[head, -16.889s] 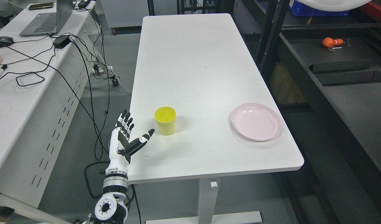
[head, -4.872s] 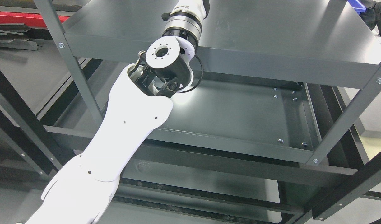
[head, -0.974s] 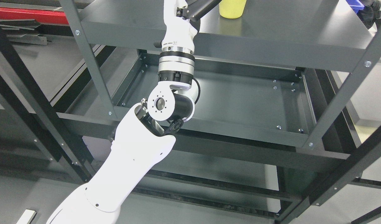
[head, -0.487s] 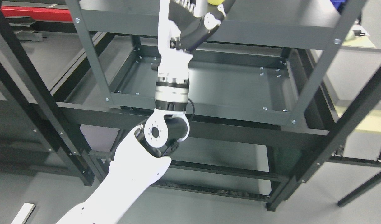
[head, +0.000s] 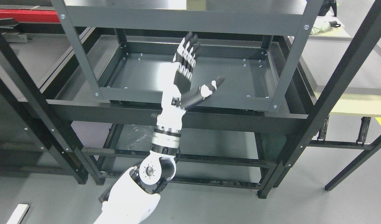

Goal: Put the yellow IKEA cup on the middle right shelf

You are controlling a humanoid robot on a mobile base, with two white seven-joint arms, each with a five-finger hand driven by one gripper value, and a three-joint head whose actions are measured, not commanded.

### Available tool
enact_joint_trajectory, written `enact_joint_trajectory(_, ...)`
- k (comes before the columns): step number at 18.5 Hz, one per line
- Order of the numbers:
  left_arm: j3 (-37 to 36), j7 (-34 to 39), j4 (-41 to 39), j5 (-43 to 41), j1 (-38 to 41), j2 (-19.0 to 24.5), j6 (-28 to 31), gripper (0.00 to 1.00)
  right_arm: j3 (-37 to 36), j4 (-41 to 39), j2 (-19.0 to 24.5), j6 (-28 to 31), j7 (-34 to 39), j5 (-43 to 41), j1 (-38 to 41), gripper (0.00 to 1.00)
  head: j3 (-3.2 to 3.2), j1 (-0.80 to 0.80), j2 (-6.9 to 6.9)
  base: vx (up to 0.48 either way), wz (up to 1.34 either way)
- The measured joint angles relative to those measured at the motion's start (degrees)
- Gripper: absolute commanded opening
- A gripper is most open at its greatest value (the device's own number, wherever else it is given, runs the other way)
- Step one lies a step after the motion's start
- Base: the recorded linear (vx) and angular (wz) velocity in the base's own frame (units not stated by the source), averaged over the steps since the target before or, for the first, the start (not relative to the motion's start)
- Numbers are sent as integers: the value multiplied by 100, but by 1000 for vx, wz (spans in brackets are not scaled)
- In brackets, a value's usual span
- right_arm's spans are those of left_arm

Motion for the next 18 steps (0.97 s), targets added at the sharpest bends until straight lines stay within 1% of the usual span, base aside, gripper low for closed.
enact_joint_trajectory(4, 547, -94, 177, -100, 554, -4, 1257, 96, 0, 0, 0, 0, 0, 0, -1, 99, 0, 0, 0, -91, 180)
enact_joint_trajectory(7, 994, -128, 295, -274, 775, -23, 1953, 96, 0, 0, 0, 0, 0, 0, -1, 99, 0, 0, 0, -72, 68)
enact_joint_trajectory(10, 1366, -129, 408, -458, 936, -34, 2286, 96, 0, 0, 0, 0, 0, 0, -1, 99, 0, 0, 0, -54, 63)
enact_joint_trajectory(13, 1675, -135, 498, -574, 1075, -38, 2404, 96, 0, 0, 0, 0, 0, 0, -1, 99, 0, 0, 0, -22, 47)
enact_joint_trajectory(16, 1892, -170, 562, -641, 1198, -44, 2560, 96, 0, 0, 0, 0, 0, 0, -1, 99, 0, 0, 0, -5, 7)
enact_joint_trajectory(18, 2000, -191, 557, -664, 1254, -53, 2820, 96, 0, 0, 0, 0, 0, 0, -1, 99, 0, 0, 0, 0, 0)
